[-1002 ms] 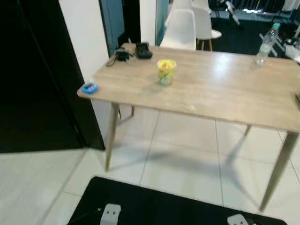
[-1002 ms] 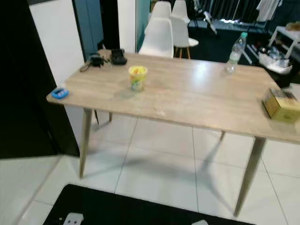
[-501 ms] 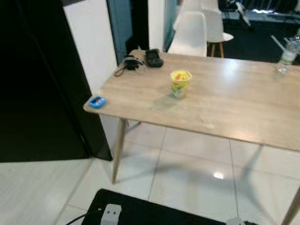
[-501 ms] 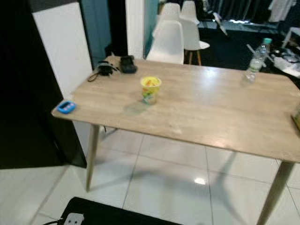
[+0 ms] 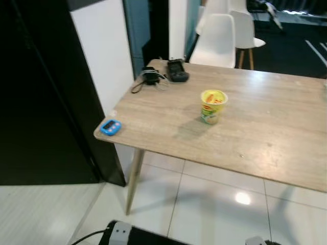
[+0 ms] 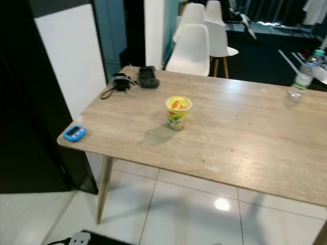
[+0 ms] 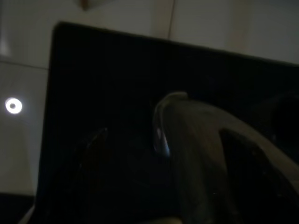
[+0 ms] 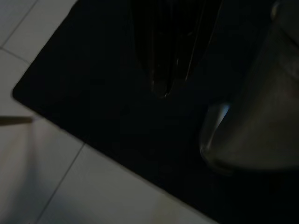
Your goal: Restocking fridge
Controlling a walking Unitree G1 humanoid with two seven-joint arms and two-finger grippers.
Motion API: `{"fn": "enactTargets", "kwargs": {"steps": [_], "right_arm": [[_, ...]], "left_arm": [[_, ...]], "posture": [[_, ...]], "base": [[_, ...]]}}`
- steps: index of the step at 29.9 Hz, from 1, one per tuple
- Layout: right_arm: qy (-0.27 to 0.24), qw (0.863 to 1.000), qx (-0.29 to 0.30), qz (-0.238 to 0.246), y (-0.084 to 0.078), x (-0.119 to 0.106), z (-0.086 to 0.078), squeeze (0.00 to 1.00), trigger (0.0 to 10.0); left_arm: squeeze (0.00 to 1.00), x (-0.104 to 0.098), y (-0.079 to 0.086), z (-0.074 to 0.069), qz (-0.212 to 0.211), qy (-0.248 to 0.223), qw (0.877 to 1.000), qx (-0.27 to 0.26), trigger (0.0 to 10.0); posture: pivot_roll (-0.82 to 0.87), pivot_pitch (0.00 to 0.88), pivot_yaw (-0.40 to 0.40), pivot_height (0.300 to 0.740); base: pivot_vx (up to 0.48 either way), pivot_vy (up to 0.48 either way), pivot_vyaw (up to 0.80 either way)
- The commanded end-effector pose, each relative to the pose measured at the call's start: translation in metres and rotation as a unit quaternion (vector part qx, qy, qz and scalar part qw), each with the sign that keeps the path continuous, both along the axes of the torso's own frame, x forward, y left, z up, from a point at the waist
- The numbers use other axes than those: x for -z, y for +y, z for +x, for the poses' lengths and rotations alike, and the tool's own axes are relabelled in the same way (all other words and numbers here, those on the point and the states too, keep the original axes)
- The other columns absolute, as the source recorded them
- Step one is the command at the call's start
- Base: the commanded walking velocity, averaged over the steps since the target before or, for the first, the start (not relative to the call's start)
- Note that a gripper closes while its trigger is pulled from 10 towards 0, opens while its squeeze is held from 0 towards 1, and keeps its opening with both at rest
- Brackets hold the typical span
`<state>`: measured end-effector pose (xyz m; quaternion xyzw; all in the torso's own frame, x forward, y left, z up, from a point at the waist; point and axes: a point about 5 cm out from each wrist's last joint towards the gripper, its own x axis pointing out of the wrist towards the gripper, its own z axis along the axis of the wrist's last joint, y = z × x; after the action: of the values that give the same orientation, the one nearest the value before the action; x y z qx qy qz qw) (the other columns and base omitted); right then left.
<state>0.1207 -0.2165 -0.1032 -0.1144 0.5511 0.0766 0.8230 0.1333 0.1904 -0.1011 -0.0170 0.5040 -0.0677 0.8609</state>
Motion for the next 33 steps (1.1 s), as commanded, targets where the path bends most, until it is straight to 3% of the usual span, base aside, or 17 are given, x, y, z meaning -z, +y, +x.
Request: {"fn": "enactTargets", "kwargs": {"steps": [1, 14, 25, 33], "right_arm": [[0.016, 1.0, 0.002, -0.005, -0.002, 0.003, -0.01, 0.0, 10.0], [0.017, 1.0, 0.004, -0.003, -0.002, 0.003, -0.01, 0.0, 10.0], [0.019, 1.0, 0.002, -0.004, -0.001, 0.003, -0.012, 0.0, 10.0], [0.018, 1.0, -0.001, -0.005, -0.001, 0.003, -0.01, 0.0, 10.0]], "left_arm": [[0.0, 0.003, -0.005, -0.008, -0.009, 0.014, 1.0, 0.003, 10.0], [0.0, 0.003, -0.001, -0.007, -0.001, 0.014, 1.0, 0.001, 10.0], [0.0, 0.003, 0.004, -0.01, -0.005, 0.014, 1.0, -0.018, 10.0], [0.0, 0.002, 0.033, -0.022, 0.031, 0.016, 0.996, -0.077, 10.0]], "posture": [[0.03, 0.0, -0.031, 0.74], [0.03, 0.0, -0.028, 0.74], [0.04, 0.0, -0.028, 0.74], [0.05, 0.0, -0.029, 0.74]], "base": [[0.0, 0.0, 0.0], [0.0, -0.423, 0.0], [0.0, 0.0, 0.0], [0.0, 0.0, 0.0]]}}
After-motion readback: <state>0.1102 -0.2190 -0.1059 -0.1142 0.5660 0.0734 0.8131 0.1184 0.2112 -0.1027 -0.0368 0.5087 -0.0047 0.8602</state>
